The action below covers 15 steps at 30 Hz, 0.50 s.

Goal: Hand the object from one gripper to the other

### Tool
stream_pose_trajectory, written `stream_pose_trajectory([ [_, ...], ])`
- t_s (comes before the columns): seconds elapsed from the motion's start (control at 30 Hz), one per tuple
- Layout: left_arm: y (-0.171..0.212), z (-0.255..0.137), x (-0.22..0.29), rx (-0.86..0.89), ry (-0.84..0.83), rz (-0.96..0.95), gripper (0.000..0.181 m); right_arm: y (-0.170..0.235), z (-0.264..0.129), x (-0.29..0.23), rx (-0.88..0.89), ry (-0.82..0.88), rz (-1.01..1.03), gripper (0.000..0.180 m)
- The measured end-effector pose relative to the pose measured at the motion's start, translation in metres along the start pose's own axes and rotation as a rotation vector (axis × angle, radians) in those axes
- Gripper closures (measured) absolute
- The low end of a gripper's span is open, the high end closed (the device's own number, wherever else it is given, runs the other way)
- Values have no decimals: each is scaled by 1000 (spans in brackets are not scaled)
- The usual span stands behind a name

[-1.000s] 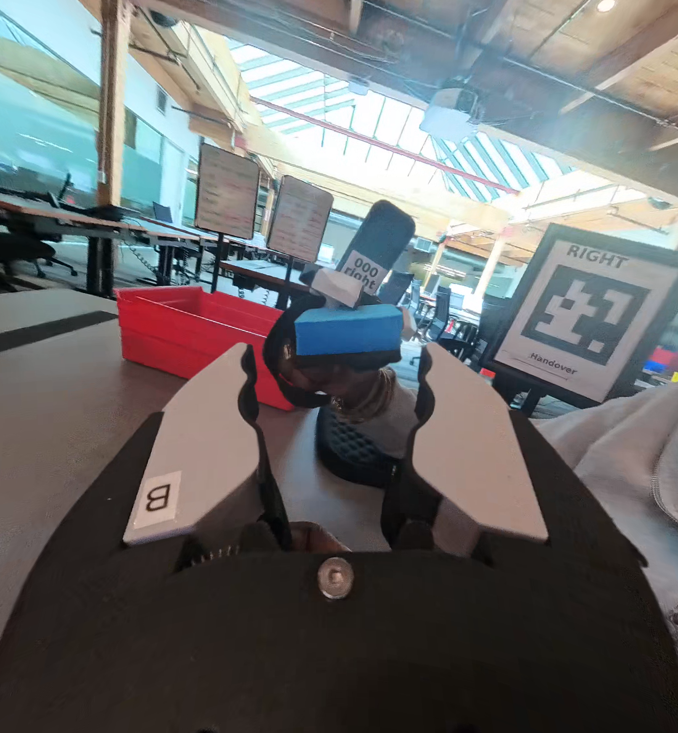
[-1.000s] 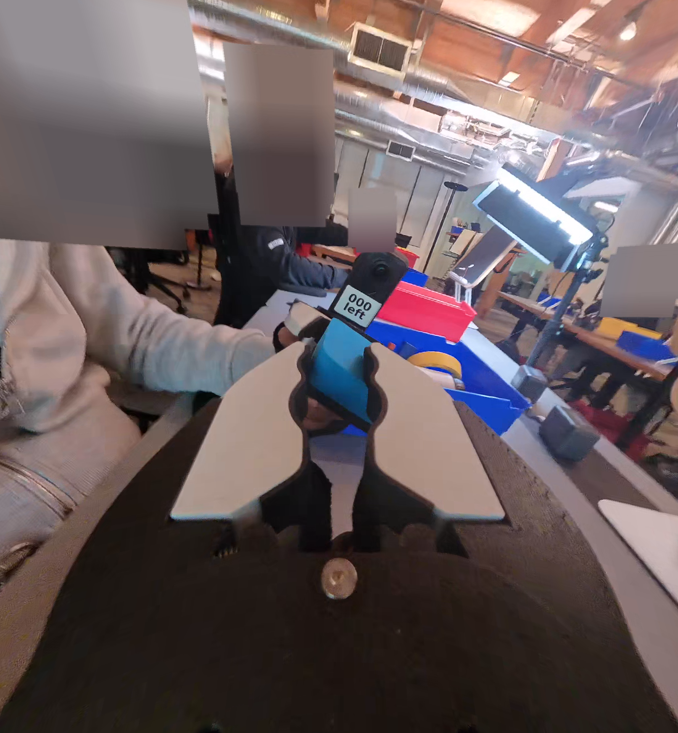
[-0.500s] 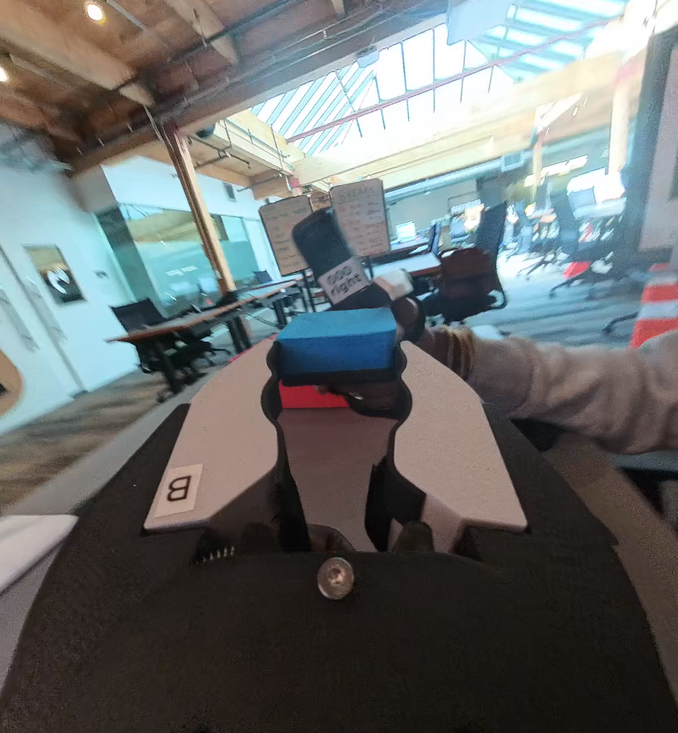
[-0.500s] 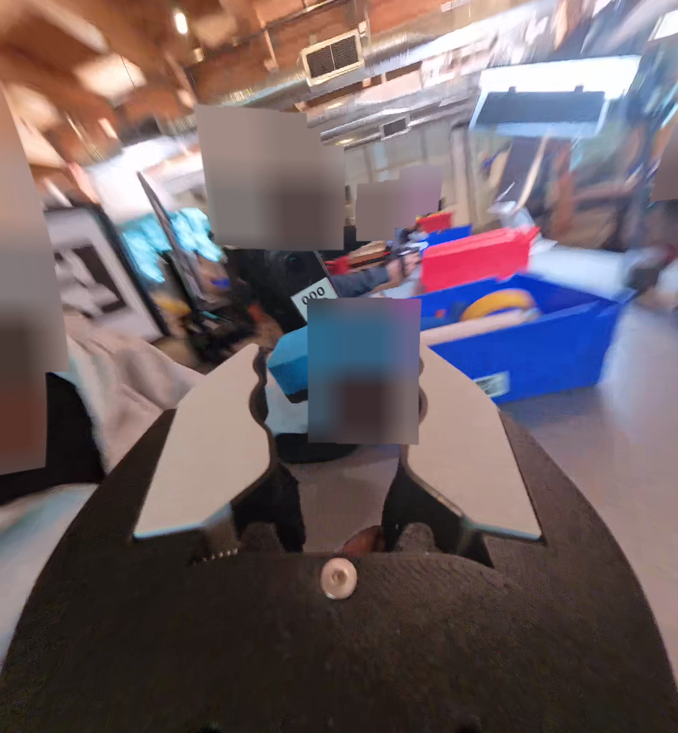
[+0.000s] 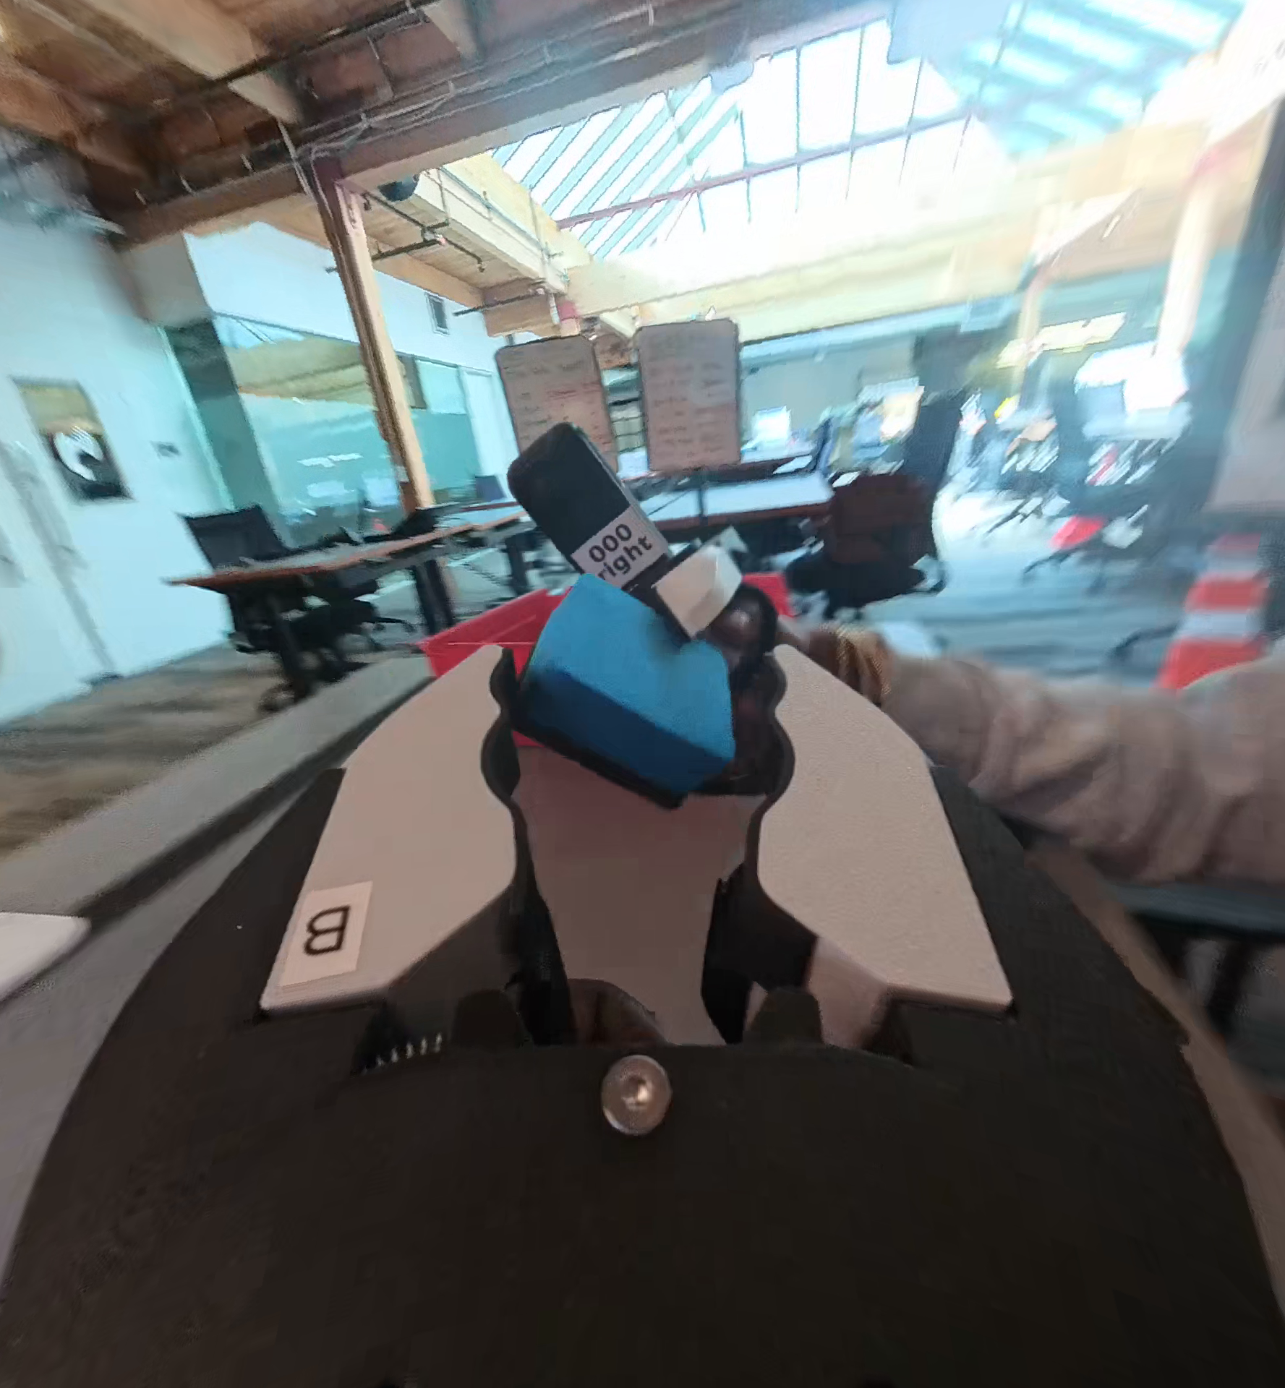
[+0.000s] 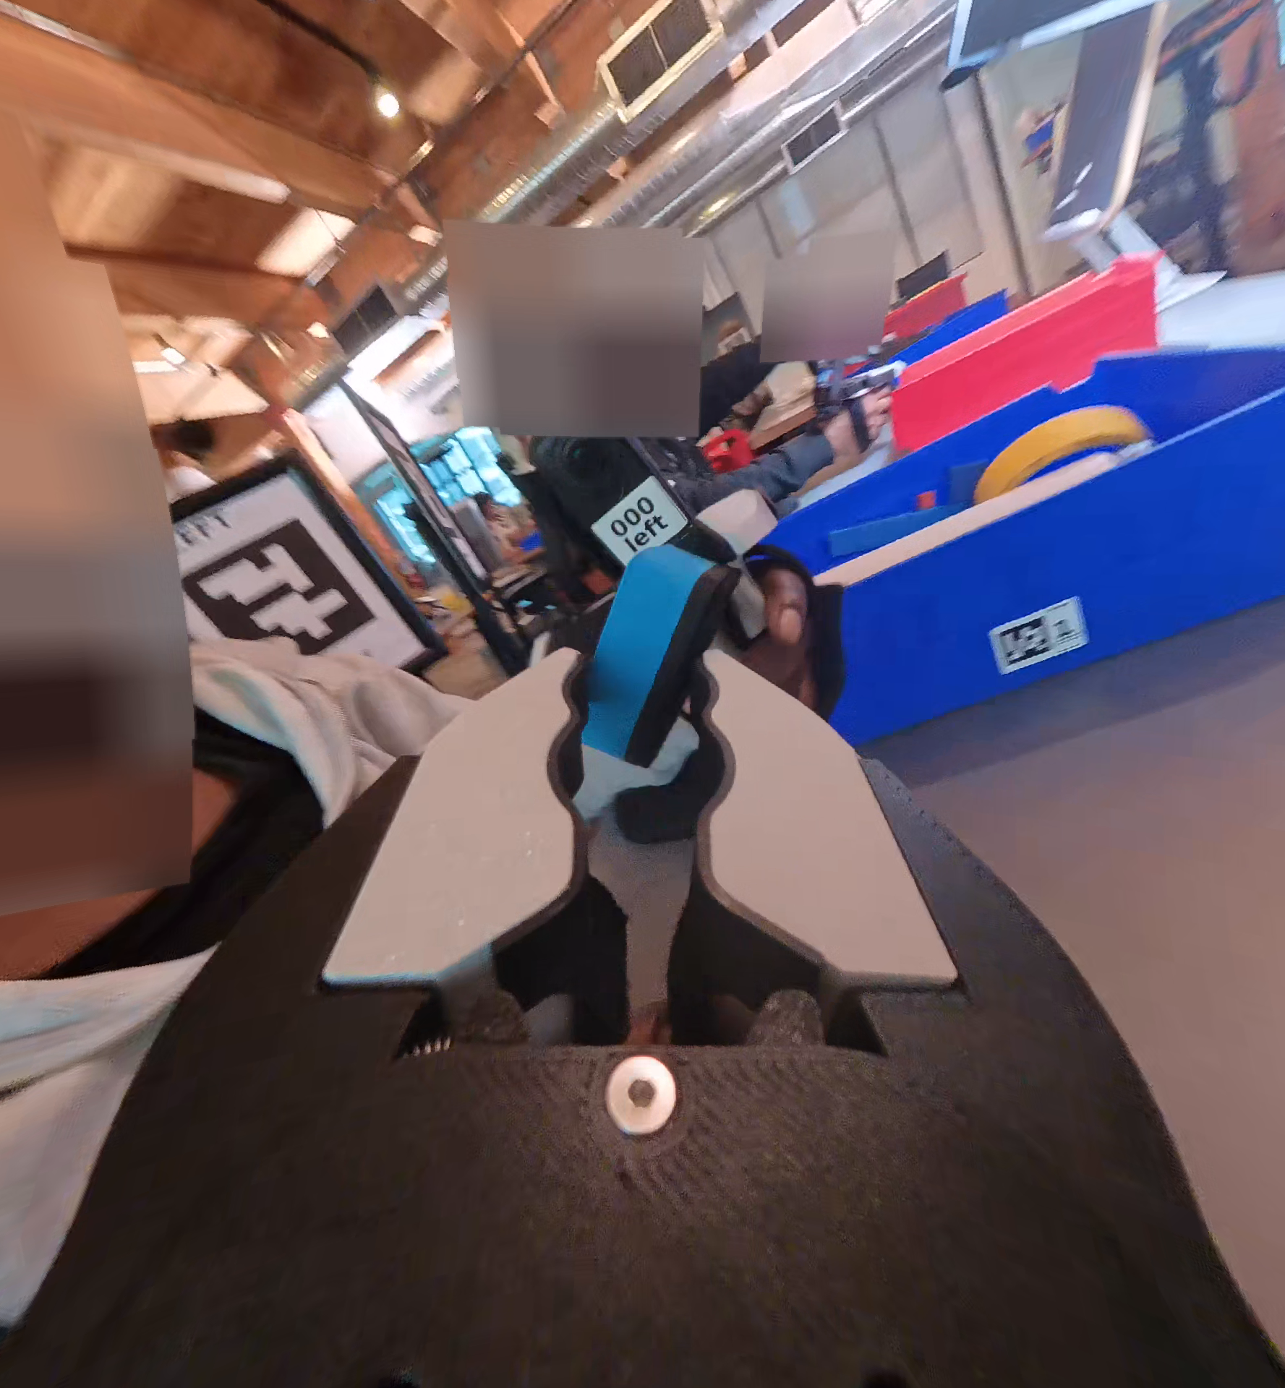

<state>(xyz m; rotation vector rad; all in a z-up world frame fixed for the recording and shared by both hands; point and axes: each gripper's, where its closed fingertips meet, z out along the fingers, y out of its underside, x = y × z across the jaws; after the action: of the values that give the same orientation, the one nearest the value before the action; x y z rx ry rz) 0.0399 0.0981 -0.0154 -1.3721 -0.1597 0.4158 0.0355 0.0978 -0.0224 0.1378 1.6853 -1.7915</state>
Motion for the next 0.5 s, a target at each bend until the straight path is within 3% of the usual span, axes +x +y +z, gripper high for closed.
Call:
stream_pose_trajectory([
  [0.1,-4,-4,-8,32,30,-249,119,-4,0,-3,-9,62,-191,154],
  [0.2,2,-3,-5,9,81,-350,119,-11,-1,-16,22,51,-329,155],
  [0.27,1,-1,1,12,103,-331,126,-12,-2,-17,25,58,-354,154],
  [0.37,-3,-2,7,35,116,-255,153,-9,-1,-17,12,49,-357,155],
  [0.5,-2,-3,4,25,79,-130,156,-11,0,-14,39,54,-299,155],
])
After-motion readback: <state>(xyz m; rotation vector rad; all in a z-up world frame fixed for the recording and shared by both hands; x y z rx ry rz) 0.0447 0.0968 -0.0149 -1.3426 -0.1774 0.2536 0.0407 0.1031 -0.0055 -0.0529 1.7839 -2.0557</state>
